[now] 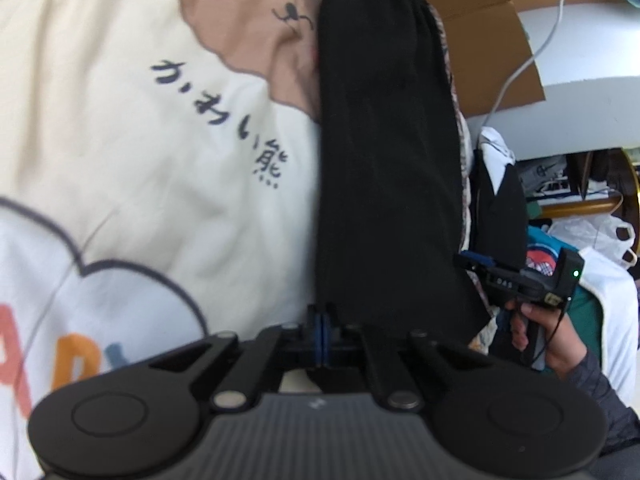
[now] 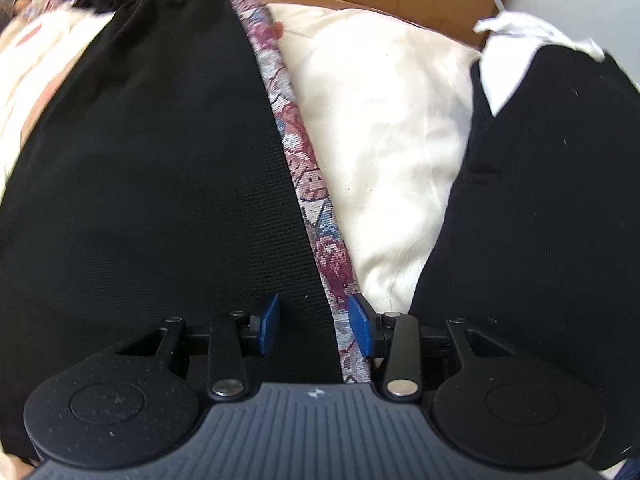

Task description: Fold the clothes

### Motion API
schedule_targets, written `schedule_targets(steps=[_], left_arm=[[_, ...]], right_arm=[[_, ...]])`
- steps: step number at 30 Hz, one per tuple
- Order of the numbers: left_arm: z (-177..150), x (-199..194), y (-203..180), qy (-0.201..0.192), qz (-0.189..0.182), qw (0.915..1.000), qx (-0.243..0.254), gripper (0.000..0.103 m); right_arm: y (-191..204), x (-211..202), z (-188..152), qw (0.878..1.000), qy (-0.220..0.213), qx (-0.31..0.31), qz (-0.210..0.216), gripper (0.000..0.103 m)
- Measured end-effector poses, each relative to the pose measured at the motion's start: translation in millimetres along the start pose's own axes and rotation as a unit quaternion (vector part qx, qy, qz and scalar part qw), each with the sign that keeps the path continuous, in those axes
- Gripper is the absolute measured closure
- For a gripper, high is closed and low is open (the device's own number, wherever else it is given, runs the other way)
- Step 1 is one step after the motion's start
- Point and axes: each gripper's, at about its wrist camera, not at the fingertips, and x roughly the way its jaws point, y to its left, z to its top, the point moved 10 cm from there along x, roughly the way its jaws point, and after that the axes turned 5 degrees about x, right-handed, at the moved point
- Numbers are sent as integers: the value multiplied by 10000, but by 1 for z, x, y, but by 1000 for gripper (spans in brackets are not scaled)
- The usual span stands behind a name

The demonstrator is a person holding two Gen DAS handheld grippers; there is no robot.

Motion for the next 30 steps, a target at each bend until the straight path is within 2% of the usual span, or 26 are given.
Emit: schedule_targets(steps=[5,7,13,17,21,25,28,30], left_arm=[[-3,-4,-1,113,-32,9999,54,100],[-2,-5,-3,151,8,9998,134,89],[-6,-17,-1,114,35,9999,92,69],[-6,-25,-2,-11,43,10000,-22,62],[-9,-30,-9,-64,-97,9998,-132,52],[-31,-19,-13,222,-349,9982,-426,51],[-48,-8,-15,458,-426,9968,-490,45],[-62,2,-17,640,-475,9953,-544,45]], right_arm=[[-1,-2,0,10000,43,49,7,61],[0,-12,-1,9999,-38,74,97,60],[-11,-38,-11,9986,-161,314,406,60],[-20,-52,-12,9961,-229,586,611,59],[-28,-70,-22,9966,-259,509,595,51],[-41,-74,-38,9957,-61,650,664,49],[-52,-76,-52,9916,111,950,872,49],[-57,-72,-56,9889,190,1127,945,49]])
